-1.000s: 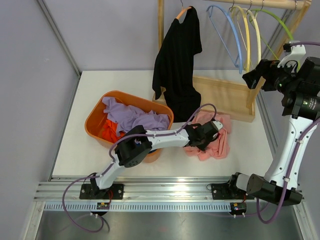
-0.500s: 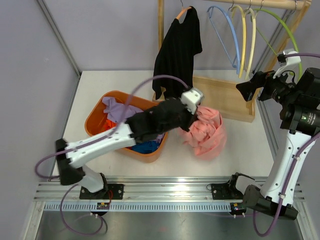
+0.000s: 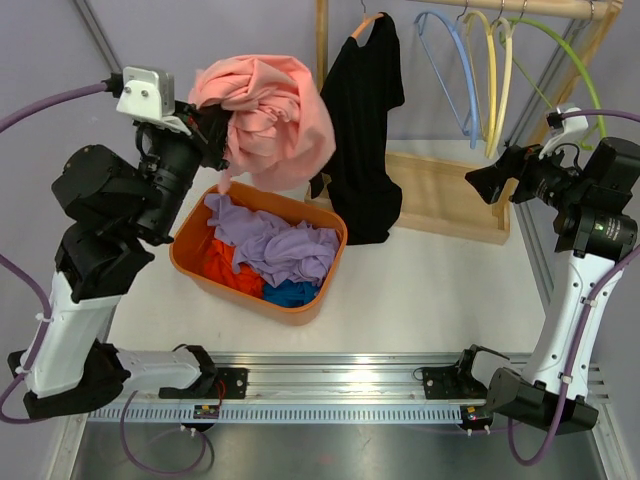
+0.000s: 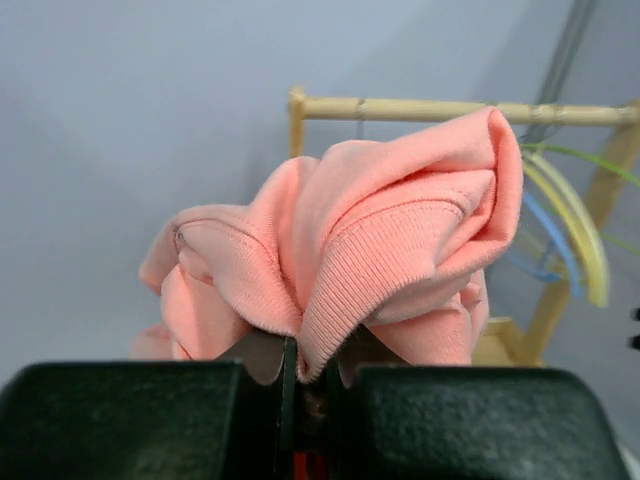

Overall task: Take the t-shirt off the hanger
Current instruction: Place the tshirt into the basket, then grab a hanger with a tshirt on it with the left arm

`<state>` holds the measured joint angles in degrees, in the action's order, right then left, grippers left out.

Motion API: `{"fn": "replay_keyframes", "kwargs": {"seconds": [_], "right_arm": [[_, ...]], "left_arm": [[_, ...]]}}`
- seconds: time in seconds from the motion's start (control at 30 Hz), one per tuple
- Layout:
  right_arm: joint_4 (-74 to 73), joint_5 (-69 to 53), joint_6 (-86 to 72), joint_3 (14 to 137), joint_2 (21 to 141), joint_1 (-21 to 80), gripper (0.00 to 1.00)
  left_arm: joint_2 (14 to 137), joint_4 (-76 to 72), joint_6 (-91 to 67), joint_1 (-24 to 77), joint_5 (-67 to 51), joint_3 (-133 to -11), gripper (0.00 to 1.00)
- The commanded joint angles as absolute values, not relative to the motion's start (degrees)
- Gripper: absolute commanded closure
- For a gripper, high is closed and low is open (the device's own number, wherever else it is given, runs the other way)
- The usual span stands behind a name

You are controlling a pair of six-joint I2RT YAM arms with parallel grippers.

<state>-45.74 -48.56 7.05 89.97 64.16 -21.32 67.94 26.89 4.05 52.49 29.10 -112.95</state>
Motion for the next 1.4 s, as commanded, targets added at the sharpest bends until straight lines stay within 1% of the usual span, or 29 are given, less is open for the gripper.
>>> {"fn": "replay_keyframes", "kwargs": {"seconds": [0.0,0.03,0.13,0.23,0.37,0.4,0.47,0.5,0.63,0.67,0.7,0.73,0.77,0.8,0.83,0.87,0.93,0.97,1.07,1.2,1.23,1.3,1.33,1.37], "right_arm": [[-41.3,-51.9,6.7,90.1,62.9,-21.5,0.01],[-41.1,-53.1,6.8,90.1,62.8,-21.5,0.01],[-39.5,-55.6,5.7,90.1,62.7,-21.5,0.0],[-37.1,-58.8,3.6,90.2,62.7,-21.5,0.01],[-33.6,-63.9,0.5,89.7,63.1,-21.4,0.0],[-32.4,-66.2,0.4,89.6,63.3,-21.4,0.0],[-31.9,-68.9,-1.4,90.2,63.9,-21.4,0.01],[-31.6,-70.2,-1.3,90.7,64.0,-21.4,0.01],[-32.1,-73.4,-1.0,91.7,64.2,-19.7,0.02],[-32.3,-73.1,-0.7,91.8,64.4,-19.1,0.02],[-34.0,-72.5,-0.4,92.4,64.6,-18.1,0.02],[-35.5,-70.7,2.2,92.9,64.9,-17.1,0.03],[-37.3,-69.1,3.8,93.8,65.8,-14.3,0.03],[-41.5,-65.9,5.5,95.6,66.5,-12.8,0.03],[-43.3,-64.3,8.6,96.4,67.8,-11.5,0.03],[-44.3,-62.7,9.2,96.9,68.2,-9.3,0.03],[-44.4,-60.6,9.7,97.0,69.1,-8.7,0.03],[-44.5,-59.9,9.8,97.2,69.5,-8.4,0.04],[-46.5,-59.0,11.2,99.0,71.7,-7.8,0.04],[-48.2,-58.6,12.2,100.3,73.7,-7.7,0.03],[-48.3,-58.5,12.3,100.3,74.1,-7.7,0.04],[-48.3,-58.2,12.3,99.9,74.4,-7.7,0.04],[-48.3,-58.1,12.2,99.6,74.4,-7.7,0.04],[-48.3,-58.0,12.1,99.3,74.3,-7.7,0.04]], "left_arm": [[67.3,29.9,3.4,47.7,27.9,-107.2,1.0],[66.0,30.2,0.9,46.5,26.1,-103.3,1.0],[64.0,31.6,-4.0,45.3,24.8,-98.3,1.0],[60.7,31.5,-8.8,43.8,24.2,-90.5,1.0],[57.7,28.7,-14.7,38.5,17.7,-76.1,1.0],[57.0,26.7,-16.9,37.5,16.1,-69.3,1.0],[56.8,24.7,-19.1,34.5,12.7,-63.8,1.0],[56.8,23.2,-21.2,33.5,11.6,-58.8,1.0],[56.3,21.5,-26.4,29.3,6.2,-50.7,1.0],[56.2,21.6,-27.2,28.0,4.9,-50.2,0.83],[55.8,22.0,-27.7,27.6,3.8,-50.2,0.71],[55.3,22.2,-27.8,27.4,2.0,-50.7,0.52],[53.7,22.5,-27.6,27.4,1.0,-52.5,0.2],[52.9,23.1,-26.6,27.4,0.3,-54.1,0.11],[51.8,23.2,-26.2,27.4,-2.0,-55.7,0.04],[50.4,23.8,-25.9,27.4,-2.3,-60.0,0.01],[49.8,24.3,-25.5,27.4,-2.7,-64.7,0.01],[50.6,25.2,-25.7,27.4,-2.5,-70.1,0.01],[54.3,25.9,-24.9,27.4,-3.7,-78.2,0.01],[66.2,23.8,-23.1,27.4,-7.8,-93.3,0.01],[73.5,24.3,-22.9,27.4,-9.2,-101.6,0.01],[81.1,25.7,-22.5,27.4,-10.8,-111.4,0.01],[88.0,26.6,-22.2,27.6,-10.9,-121.4,0.01],[92.0,28.3,-22.0,27.6,-11.0,-125.7,0.01]]}}
